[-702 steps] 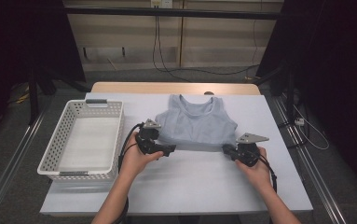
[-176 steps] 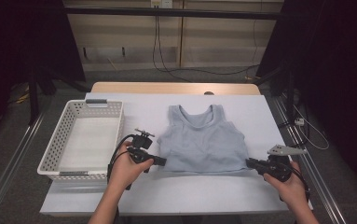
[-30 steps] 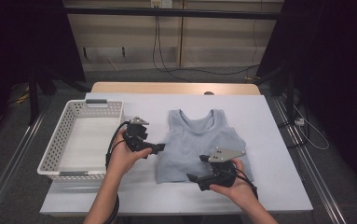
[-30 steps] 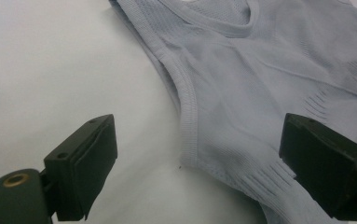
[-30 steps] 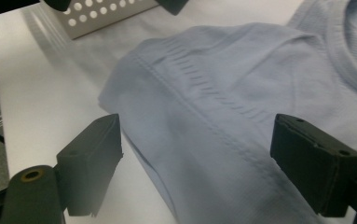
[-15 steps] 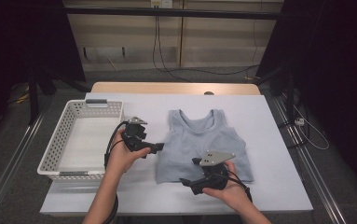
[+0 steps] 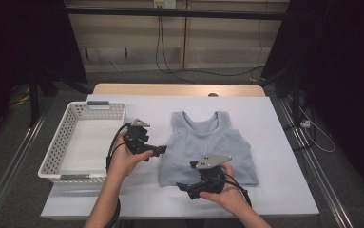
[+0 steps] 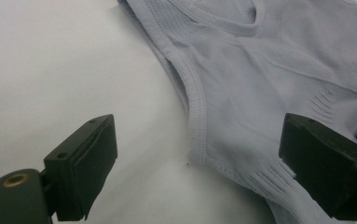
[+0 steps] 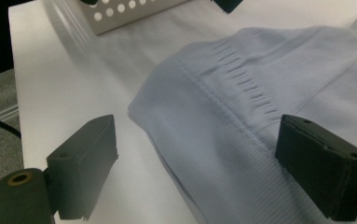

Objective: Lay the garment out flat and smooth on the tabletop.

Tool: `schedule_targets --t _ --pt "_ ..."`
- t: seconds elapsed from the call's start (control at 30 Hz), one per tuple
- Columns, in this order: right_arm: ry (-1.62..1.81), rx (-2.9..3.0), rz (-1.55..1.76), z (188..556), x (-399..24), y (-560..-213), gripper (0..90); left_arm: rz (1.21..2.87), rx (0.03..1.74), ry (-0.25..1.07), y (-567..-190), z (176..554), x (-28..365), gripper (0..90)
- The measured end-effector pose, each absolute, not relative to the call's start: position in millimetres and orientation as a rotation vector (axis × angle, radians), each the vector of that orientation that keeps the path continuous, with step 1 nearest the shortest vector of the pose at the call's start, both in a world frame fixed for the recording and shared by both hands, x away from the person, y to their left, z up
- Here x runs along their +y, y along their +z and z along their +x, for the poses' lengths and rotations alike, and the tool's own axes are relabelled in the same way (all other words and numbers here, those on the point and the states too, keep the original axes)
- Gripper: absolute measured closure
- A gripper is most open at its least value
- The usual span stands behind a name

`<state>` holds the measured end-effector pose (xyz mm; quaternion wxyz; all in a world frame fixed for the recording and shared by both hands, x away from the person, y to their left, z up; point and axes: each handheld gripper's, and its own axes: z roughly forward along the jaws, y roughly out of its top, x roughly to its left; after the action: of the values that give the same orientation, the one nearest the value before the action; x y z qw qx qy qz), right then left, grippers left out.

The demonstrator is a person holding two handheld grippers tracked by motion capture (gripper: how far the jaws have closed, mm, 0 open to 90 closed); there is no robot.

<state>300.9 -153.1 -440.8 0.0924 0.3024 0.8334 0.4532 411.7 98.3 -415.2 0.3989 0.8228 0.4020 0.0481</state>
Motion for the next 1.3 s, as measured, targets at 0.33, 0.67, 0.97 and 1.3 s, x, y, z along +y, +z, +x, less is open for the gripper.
schedule_targets --t 0.33,0.67,0.97,1.3 --pt "1.344 2.489 0.850 301.3 -146.5 -437.7 21.6 2.073 1.021 0.123 -414.1 411.3 99.4 11.5" --pt "1.341 2.535 0.796 303.3 -134.0 -442.5 27.7 2.075 1.020 0.122 -414.3 410.7 100.3 11.5" --pt "1.290 2.571 0.784 313.6 -124.6 -453.4 28.6 2.093 1.011 0.111 -415.8 411.0 98.2 11.6" --pt "1.224 2.592 0.770 318.1 -121.1 -462.0 29.1 2.089 1.011 0.120 -417.6 411.0 96.5 11.5"
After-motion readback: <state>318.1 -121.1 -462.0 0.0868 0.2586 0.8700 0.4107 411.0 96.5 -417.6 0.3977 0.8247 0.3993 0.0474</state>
